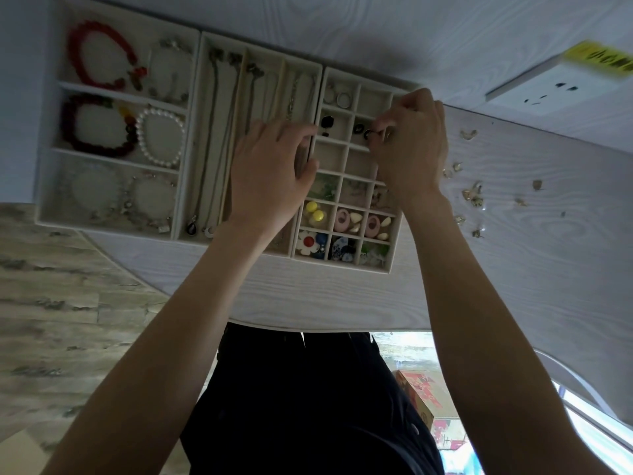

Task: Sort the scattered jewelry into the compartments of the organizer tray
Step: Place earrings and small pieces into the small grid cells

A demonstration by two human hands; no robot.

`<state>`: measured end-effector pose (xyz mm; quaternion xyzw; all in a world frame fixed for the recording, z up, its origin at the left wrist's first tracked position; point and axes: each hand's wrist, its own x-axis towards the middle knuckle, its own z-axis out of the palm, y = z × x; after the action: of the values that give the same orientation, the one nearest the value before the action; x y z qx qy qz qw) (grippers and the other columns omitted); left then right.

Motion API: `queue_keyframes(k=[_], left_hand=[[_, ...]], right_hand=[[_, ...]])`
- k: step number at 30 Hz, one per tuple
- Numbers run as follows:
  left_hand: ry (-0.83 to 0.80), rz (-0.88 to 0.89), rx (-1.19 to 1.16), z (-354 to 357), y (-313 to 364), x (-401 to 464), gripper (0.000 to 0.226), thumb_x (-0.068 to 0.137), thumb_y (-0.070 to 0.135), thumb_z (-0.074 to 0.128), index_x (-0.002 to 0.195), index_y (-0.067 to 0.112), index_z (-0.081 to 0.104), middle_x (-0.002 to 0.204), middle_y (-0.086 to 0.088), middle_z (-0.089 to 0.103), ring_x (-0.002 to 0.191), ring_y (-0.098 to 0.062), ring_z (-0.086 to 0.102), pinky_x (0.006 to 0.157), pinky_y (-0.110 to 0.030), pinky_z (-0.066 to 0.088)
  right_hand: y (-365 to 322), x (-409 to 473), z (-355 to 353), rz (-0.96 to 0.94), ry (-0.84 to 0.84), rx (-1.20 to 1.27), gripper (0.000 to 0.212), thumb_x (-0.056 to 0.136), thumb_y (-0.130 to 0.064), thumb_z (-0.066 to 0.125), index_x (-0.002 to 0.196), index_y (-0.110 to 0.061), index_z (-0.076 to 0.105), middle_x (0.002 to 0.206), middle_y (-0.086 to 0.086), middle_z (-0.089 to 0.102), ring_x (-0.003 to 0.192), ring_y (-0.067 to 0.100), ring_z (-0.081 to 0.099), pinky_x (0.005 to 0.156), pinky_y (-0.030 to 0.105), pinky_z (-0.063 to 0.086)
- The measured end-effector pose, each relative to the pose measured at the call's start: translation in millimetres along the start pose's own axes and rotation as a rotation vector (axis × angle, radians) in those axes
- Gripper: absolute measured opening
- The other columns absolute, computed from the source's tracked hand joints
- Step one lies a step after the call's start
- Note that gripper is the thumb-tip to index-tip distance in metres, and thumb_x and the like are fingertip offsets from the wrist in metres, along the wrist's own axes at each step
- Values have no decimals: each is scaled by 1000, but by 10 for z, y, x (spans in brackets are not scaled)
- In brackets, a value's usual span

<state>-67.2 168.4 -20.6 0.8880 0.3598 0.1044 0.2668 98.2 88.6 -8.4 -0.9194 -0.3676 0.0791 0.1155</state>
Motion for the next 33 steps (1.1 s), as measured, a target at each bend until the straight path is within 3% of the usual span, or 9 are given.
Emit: queue_keyframes(k=[5,10,19,26,33], left_hand=[[-3,-2,-16,-12,7,-1,34,88,29,63,121,21,59,104,3,63,104,-22,55,93,-28,34],[-20,-2,-25,-12,3,7,34,88,30,62,121,22,59,103,4,63,103,-21,55,94,-29,35],[-12,-1,-35,-14,5,0,34,87,28,63,120,21,60,104,1,63,103,-22,55,93,-32,38],[-20,-10,-35,-34,26,3,34,88,27,63,120,20,60,107,0,63,105,-23,55,95,-34,37],[-19,-9,-35,-38,20,1,33,87,27,63,120,20,60,107,-1,63,105,-24,55,94,-35,39]], right_hand=[[-9,-4,-15,-21,46,-13,8,78,-16,71,85,-16,70,109,3,56,101,21,50,82,30,45],[-18,6,18,-52,79,-226,15,83,-22,66,95,-16,73,113,1,56,104,21,48,85,27,38],[-21,6,127,-65,144,-202,16,83,-14,67,97,-10,73,118,8,59,103,23,53,86,30,45],[-77,-29,199,-99,322,-145,12,60,-2,80,68,-7,72,79,6,65,74,23,60,61,26,44],[-110,-60,202,-125,387,-84,16,58,-4,84,63,-8,69,76,6,64,66,20,60,54,22,41]])
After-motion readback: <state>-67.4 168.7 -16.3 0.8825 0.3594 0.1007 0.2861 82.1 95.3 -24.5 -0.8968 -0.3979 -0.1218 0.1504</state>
